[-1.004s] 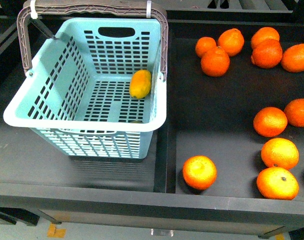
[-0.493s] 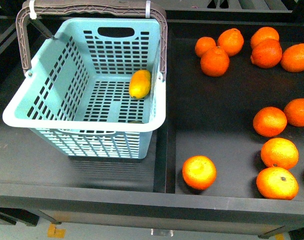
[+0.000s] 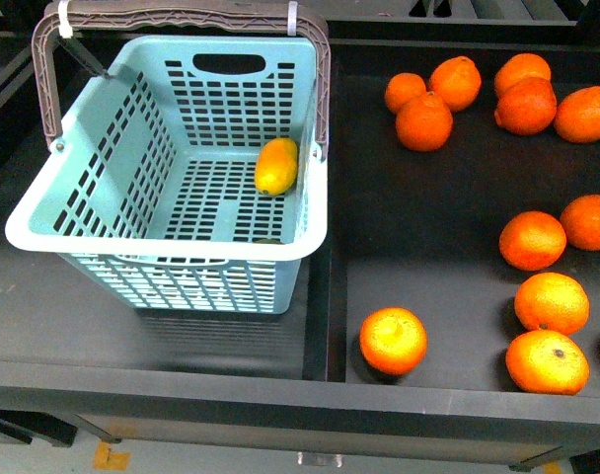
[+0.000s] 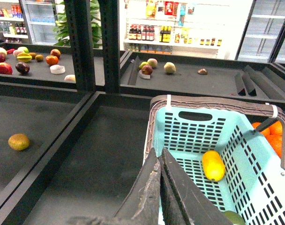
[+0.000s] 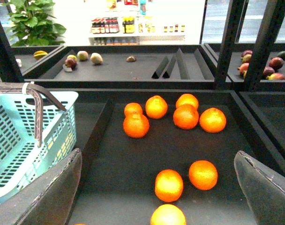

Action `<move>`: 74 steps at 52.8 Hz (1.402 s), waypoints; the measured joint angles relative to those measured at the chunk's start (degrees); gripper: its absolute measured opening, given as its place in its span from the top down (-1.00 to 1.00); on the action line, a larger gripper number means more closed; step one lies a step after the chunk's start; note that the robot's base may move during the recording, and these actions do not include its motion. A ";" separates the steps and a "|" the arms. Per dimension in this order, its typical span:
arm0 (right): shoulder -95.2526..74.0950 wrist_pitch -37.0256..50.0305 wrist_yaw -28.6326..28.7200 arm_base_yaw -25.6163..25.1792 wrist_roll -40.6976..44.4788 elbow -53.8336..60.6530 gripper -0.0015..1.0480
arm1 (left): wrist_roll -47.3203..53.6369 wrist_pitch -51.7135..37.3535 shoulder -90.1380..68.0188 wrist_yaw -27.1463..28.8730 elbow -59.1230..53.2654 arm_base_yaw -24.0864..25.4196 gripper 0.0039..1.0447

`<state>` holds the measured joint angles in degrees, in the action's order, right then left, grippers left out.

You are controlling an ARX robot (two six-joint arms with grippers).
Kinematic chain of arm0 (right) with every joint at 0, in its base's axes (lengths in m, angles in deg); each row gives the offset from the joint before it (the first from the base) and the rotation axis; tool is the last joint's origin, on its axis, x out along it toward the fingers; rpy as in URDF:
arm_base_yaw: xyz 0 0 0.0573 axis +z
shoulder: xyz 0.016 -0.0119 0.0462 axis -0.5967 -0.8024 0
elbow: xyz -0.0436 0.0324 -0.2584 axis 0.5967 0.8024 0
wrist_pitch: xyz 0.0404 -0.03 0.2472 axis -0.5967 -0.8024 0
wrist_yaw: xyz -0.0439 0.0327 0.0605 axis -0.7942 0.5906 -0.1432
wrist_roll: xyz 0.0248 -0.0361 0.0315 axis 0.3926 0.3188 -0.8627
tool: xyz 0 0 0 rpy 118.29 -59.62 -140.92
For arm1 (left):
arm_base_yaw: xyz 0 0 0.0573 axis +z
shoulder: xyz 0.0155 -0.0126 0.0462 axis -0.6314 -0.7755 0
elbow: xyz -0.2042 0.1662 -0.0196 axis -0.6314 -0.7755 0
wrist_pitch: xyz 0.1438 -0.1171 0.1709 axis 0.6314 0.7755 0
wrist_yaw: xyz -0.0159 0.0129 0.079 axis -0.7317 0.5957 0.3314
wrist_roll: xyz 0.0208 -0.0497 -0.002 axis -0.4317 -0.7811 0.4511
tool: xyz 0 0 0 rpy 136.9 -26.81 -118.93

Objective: Pick mango and avocado into basket

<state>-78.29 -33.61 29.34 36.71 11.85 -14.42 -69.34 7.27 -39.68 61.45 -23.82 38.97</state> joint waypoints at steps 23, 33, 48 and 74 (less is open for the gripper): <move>0.00 0.00 0.00 0.00 0.00 0.00 -0.83 | 0.00 15.02 15.98 0.00 -0.02 0.00 0.97; 0.00 0.00 0.02 0.00 0.00 0.00 -0.83 | 0.00 20.24 21.20 0.00 -0.02 0.00 0.97; 0.00 0.00 0.02 0.00 0.00 0.00 -0.83 | 0.00 28.04 27.98 0.00 -0.02 0.00 0.97; 0.00 0.00 0.00 0.00 0.00 0.00 -0.83 | 0.02 34.40 35.06 0.00 -0.02 0.00 0.97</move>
<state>-78.29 -33.61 29.34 36.71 11.85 -14.42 -69.32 41.67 -4.62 61.45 -23.84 38.97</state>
